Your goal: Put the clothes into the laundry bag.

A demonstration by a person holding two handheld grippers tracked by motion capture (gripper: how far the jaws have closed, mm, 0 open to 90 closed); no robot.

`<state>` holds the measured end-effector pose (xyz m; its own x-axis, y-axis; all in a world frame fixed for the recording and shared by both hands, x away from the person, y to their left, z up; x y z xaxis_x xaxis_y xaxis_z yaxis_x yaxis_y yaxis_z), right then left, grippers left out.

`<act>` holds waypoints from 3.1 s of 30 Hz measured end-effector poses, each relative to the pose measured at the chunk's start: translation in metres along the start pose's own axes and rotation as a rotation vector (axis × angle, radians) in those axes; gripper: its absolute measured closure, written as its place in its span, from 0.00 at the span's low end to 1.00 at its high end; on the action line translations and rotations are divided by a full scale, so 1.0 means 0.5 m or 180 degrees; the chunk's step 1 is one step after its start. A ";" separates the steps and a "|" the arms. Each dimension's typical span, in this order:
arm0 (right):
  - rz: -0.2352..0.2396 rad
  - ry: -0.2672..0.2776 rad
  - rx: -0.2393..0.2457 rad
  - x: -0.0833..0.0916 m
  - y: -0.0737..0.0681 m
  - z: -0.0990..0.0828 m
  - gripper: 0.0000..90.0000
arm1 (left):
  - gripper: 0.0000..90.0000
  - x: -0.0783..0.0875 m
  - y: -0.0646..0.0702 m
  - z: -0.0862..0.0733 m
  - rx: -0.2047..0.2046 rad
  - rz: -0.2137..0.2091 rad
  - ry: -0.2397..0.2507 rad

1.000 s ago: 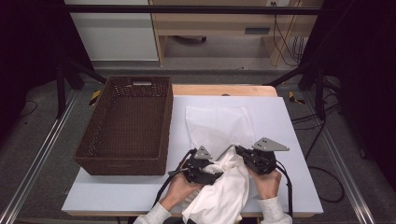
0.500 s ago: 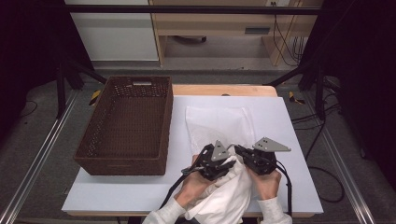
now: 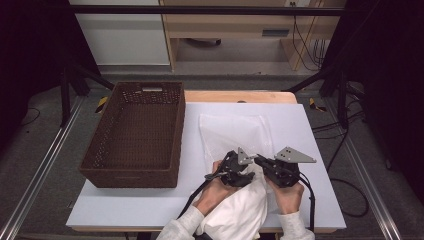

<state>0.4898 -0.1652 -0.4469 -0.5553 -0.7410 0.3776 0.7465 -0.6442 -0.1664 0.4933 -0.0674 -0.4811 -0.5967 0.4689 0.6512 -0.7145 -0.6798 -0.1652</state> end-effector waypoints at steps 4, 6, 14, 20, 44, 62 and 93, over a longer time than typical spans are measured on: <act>-0.0004 -0.0019 -0.0008 0.001 0.001 -0.001 0.99 | 0.23 0.075 -0.013 0.004 -0.0021 0.0033 0.0041; -0.0004 -0.0017 -0.0017 0.004 0.002 -0.001 0.99 | 0.20 0.110 -0.019 0.000 -0.0028 0.0065 0.0120; -0.0004 -0.0067 -0.0019 0.001 0.003 -0.005 0.99 | 0.11 0.146 0.012 -0.062 0.0091 -0.0025 0.0089; 0.0008 -0.0088 -0.0019 -0.005 -0.001 -0.008 0.99 | 0.19 0.054 0.039 -0.104 0.0174 -0.0287 -0.0317; -0.0037 0.0045 -0.0012 0.009 -0.002 0.002 0.99 | 0.81 -0.016 0.032 -0.011 -0.0237 0.0111 -0.0249; 0.0016 -0.0029 0.0013 0.004 -0.007 -0.002 0.99 | 0.15 0.153 -0.004 -0.053 0.0231 -0.0138 0.0159; 0.0043 0.0087 0.0117 0.016 -0.015 0.007 0.99 | 0.77 -0.006 0.011 -0.015 -0.0183 0.0104 -0.0248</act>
<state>0.4810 -0.1656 -0.4392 -0.5544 -0.7549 0.3504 0.7668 -0.6270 -0.1375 0.4886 -0.0684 -0.4896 -0.5916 0.4002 0.6999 -0.7161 -0.6596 -0.2281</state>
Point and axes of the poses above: each handheld gripper's, and its own axes: x roughly backward along the jaws, z roughly out of its top, y roughly to its right, the point moved 7 cm from there along -x, roughly forward along the jaws, and after that the axes turned 14 degrees about z, right-handed, at the moved point
